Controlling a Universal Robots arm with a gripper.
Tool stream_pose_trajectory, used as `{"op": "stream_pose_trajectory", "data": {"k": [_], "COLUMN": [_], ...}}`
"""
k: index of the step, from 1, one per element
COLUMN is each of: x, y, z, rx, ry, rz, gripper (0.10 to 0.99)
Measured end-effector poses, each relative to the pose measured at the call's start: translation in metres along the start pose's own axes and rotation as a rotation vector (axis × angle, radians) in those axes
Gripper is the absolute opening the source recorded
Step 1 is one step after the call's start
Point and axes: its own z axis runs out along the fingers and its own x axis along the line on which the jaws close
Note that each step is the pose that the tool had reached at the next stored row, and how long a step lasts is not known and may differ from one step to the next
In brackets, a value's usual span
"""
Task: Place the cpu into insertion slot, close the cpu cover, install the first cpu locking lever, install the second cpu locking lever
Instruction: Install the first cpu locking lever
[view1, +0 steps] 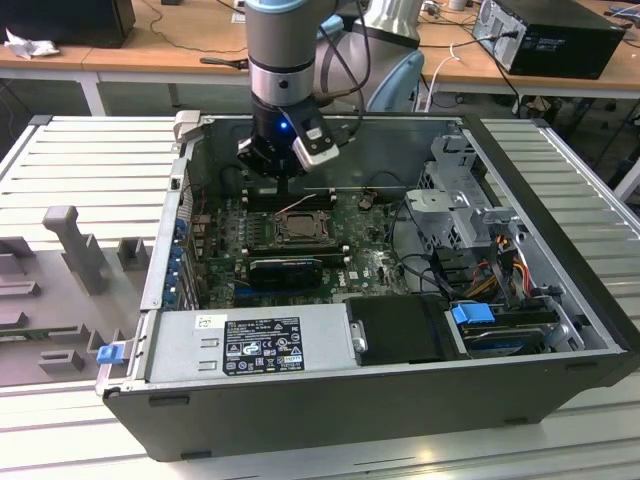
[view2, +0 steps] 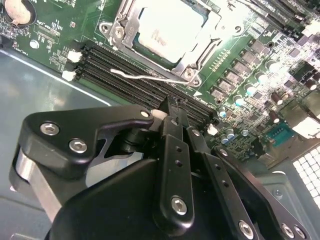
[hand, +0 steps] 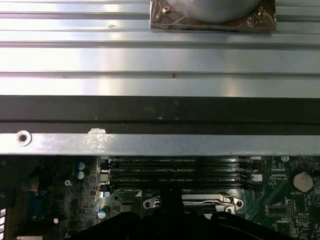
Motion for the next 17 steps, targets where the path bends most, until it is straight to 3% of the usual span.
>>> {"op": "stream_pose_trajectory", "data": {"k": [8, 17], "x": [-0.0222, -0.0341], "y": [-0.0003, 0.0015], "z": [0.0059, 0.0151], "rx": [0.0, 0.0], "ry": [0.0039, 0.0048], "rz": [-0.027, -0.034], "gripper": [0.106, 0.106]}}
